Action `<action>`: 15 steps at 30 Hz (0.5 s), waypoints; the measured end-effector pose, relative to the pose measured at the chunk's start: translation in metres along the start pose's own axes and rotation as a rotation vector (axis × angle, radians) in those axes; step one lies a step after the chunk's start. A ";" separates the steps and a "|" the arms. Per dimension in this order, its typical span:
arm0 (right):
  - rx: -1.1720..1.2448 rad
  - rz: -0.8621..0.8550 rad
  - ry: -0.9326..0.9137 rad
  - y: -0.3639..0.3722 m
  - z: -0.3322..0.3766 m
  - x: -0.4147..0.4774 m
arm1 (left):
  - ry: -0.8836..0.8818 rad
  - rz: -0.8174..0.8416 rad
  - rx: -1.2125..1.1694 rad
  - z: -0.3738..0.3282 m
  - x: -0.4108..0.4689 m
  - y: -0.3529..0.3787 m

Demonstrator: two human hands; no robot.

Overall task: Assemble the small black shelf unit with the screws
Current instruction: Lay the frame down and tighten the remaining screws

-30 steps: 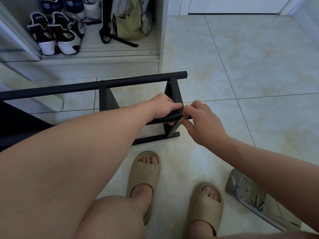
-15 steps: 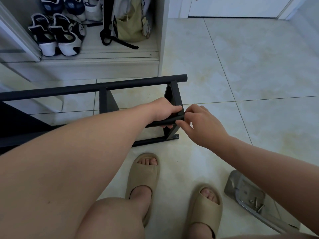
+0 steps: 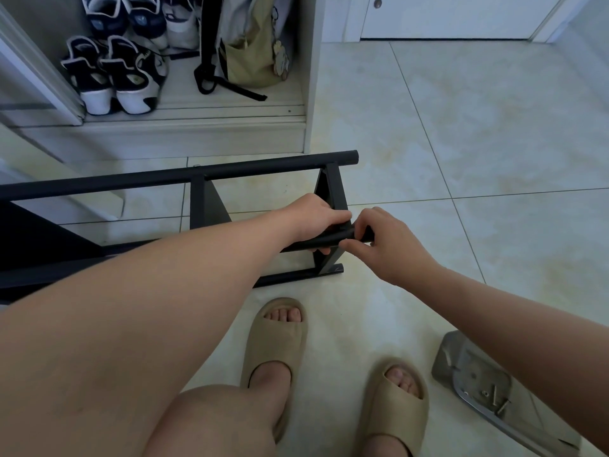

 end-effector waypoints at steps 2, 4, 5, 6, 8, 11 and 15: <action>0.133 0.023 0.071 -0.001 -0.005 0.002 | 0.010 -0.022 0.041 0.000 -0.001 0.001; 0.229 0.030 0.113 0.002 -0.011 0.003 | 0.022 -0.026 0.049 0.000 0.000 0.003; 0.241 0.023 0.119 0.003 -0.013 0.004 | 0.022 -0.021 0.047 0.001 -0.001 0.003; 0.239 0.015 0.120 0.003 -0.014 0.004 | 0.020 -0.015 0.041 0.001 -0.001 0.004; 0.234 0.008 0.122 0.003 -0.015 0.006 | 0.013 -0.002 -0.003 0.001 -0.002 0.002; 0.215 0.035 0.130 -0.002 -0.014 0.006 | 0.005 0.013 -0.032 0.001 -0.003 0.000; 0.141 0.070 0.137 -0.005 -0.012 0.004 | 0.016 -0.018 0.024 0.000 -0.006 0.000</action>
Point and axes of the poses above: each hand's wrist, its own x-axis towards the middle knuckle, its own y-axis out of the palm, z = x × y, the point moved 2 cm from there along x, towards the middle knuckle, and after that the axes turned 11 degrees about z, right-handed, at the moved point
